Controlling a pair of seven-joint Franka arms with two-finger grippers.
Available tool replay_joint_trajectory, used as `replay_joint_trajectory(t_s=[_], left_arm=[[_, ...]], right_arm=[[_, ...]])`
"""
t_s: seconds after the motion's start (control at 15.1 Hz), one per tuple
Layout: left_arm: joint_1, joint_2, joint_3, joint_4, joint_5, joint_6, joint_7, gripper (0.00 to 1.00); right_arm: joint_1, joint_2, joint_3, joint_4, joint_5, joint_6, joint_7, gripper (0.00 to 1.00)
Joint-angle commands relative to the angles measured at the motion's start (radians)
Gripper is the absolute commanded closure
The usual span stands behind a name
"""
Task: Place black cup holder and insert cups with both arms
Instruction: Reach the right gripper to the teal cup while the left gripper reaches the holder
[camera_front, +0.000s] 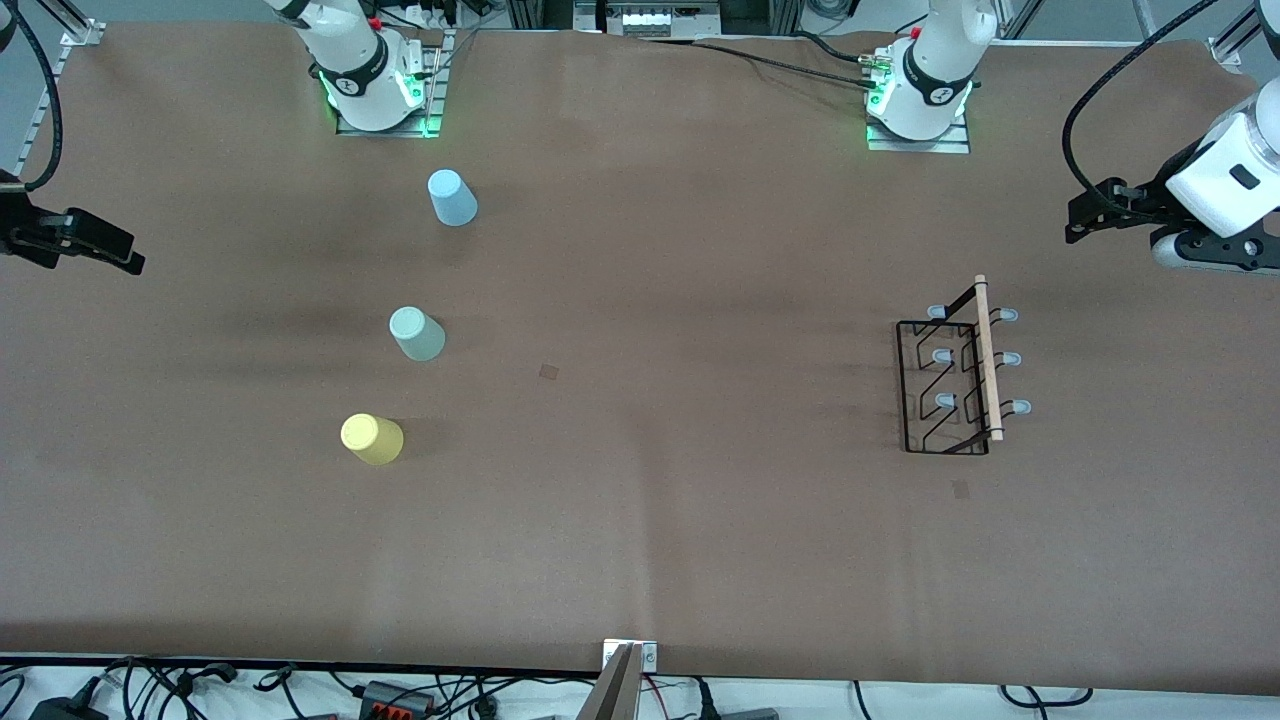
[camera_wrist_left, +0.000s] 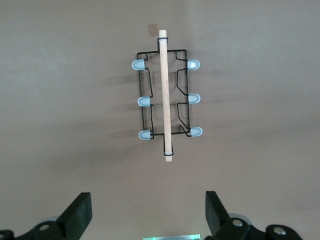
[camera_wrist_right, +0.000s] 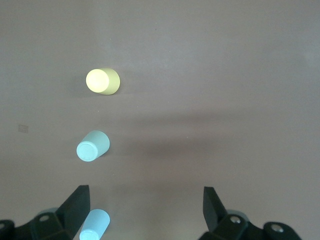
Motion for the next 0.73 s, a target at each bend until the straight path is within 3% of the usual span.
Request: replay_joint_trajectory(t_s=[0.0,0.4,0.66], left_arm=[[0.001,0.006,-0.004,0.026,0.015,-0.020,-0.001,0.00],[-0.001,0.008,-0.004,0.026,0.015,-0.018,-0.001,0.00],[-0.002,0.009,-0.004,0.024,0.015,-0.017,-0.001,0.00]], right_arm=[[-0.004,0.010,0.002,0.025,0.001,-0.023,0.004,0.00],[0.000,0.051,0.003,0.025,0.006,-0.024,-0.019,0.00],[0.006,0.056,0.003,-0.079,-0.004,0.009,-0.024,0.00]])
